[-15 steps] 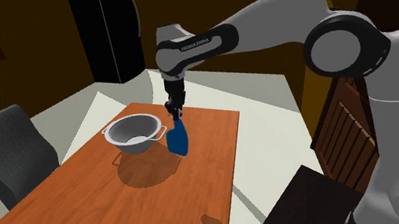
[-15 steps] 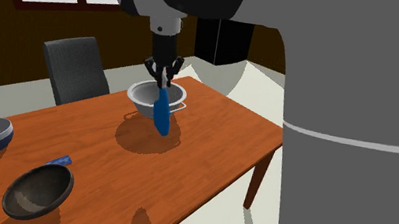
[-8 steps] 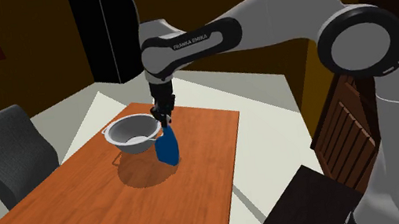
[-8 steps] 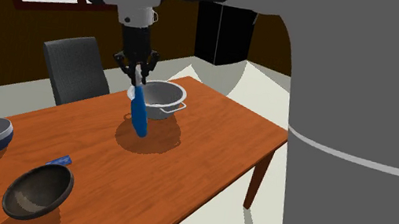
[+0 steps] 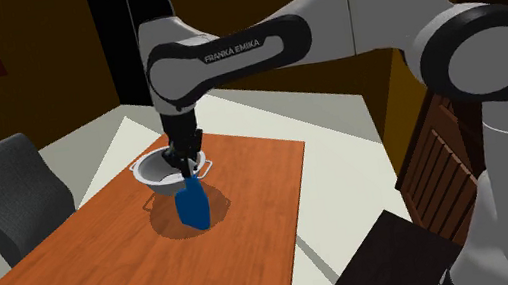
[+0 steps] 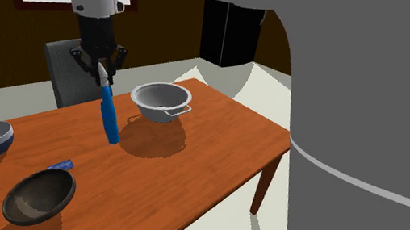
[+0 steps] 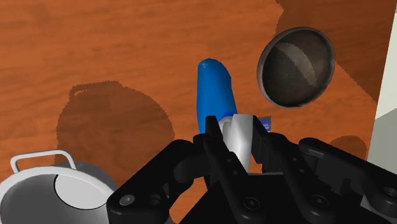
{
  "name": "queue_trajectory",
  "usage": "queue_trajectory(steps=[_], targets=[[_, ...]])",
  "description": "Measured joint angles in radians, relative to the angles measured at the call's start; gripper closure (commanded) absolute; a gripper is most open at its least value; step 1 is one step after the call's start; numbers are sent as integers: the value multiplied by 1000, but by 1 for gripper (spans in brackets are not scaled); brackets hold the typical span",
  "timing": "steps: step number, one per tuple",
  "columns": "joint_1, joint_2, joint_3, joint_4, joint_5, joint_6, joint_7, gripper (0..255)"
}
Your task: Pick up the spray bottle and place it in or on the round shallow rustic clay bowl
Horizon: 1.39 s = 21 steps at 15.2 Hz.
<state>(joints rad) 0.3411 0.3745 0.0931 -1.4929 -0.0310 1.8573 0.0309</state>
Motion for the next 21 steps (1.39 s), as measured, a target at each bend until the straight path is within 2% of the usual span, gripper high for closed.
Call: queue_trajectory(steps=[3,9,15,21], targets=[[44,3,19,16,-7,-13,63,255],[135,44,53,127,-24,-84,184,255],[237,141,81,316,-49,-179,302,255],[254,162,84,290,-54,-132,326,255]])
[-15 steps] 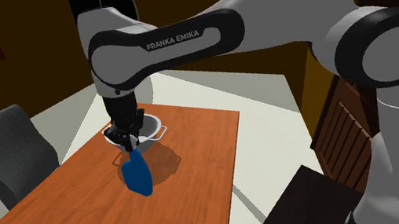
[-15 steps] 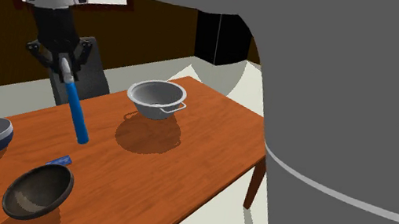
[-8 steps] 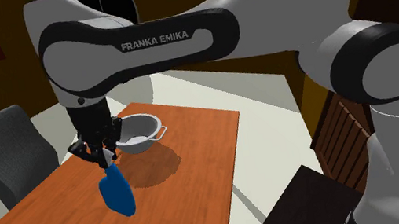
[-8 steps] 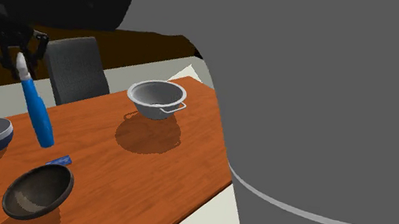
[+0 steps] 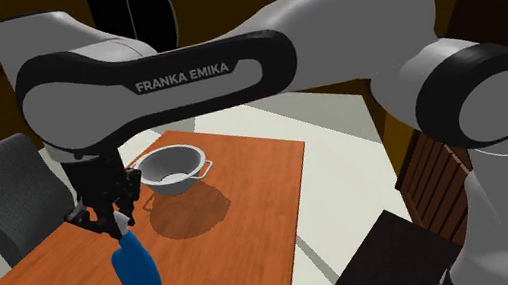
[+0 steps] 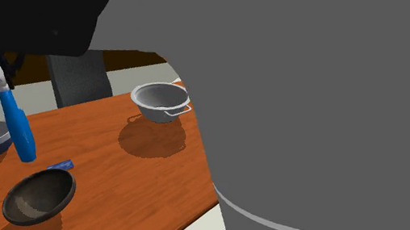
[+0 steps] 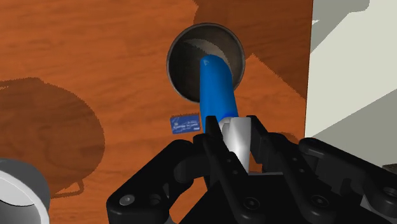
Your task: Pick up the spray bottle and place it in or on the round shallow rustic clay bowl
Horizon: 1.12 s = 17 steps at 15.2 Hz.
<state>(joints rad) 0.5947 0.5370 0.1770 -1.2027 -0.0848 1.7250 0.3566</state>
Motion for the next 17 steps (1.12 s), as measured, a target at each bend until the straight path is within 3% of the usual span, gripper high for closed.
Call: queue_trajectory(steps=[17], targets=[[-8,21,-4,-197,-6,217,7,255]])
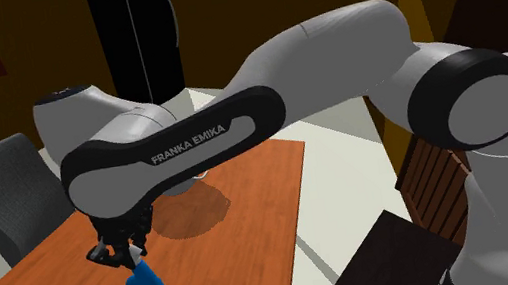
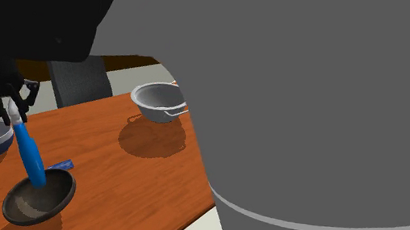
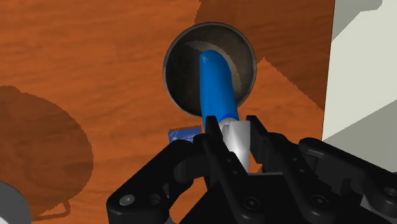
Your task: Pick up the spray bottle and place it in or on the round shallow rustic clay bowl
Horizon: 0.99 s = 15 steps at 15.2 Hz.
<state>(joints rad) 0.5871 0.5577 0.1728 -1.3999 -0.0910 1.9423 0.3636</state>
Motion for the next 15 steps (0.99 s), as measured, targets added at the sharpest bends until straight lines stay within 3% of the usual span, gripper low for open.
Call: queue_trajectory(steps=[8,15], targets=[[1,38,-4,-49,-7,86,4,255],[1,41,-5,-58,-8,99,5,255]])
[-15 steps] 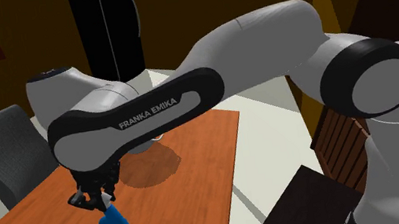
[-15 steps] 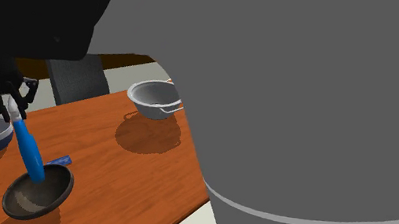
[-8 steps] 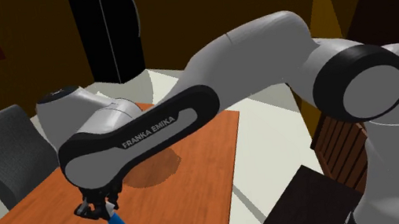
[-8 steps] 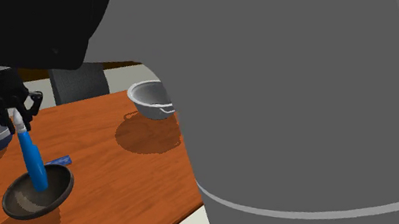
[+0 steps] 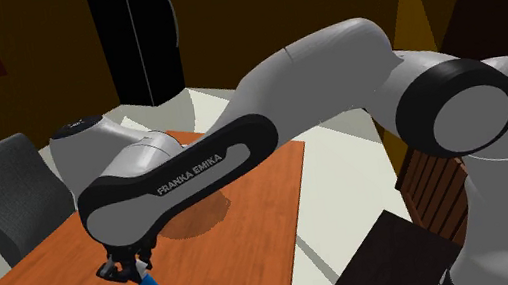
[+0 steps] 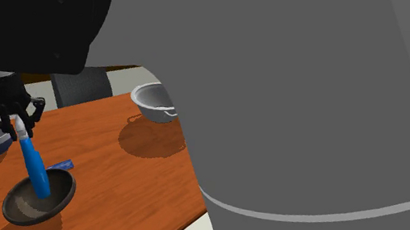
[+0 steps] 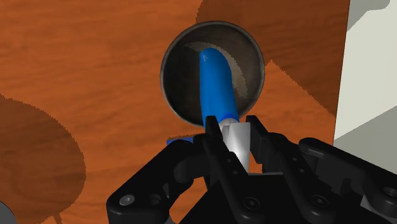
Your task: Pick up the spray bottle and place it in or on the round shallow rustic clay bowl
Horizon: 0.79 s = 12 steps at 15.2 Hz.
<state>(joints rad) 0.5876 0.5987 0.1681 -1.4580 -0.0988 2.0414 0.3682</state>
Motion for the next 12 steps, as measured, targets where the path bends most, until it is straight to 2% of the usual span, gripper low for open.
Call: queue_trajectory(steps=[1,7,12], targets=[[0,0,0,0,0,0,0,0],[0,0,0,0,0,0,0,0],[-1,-36,4,58,7,-92,-5,0]])
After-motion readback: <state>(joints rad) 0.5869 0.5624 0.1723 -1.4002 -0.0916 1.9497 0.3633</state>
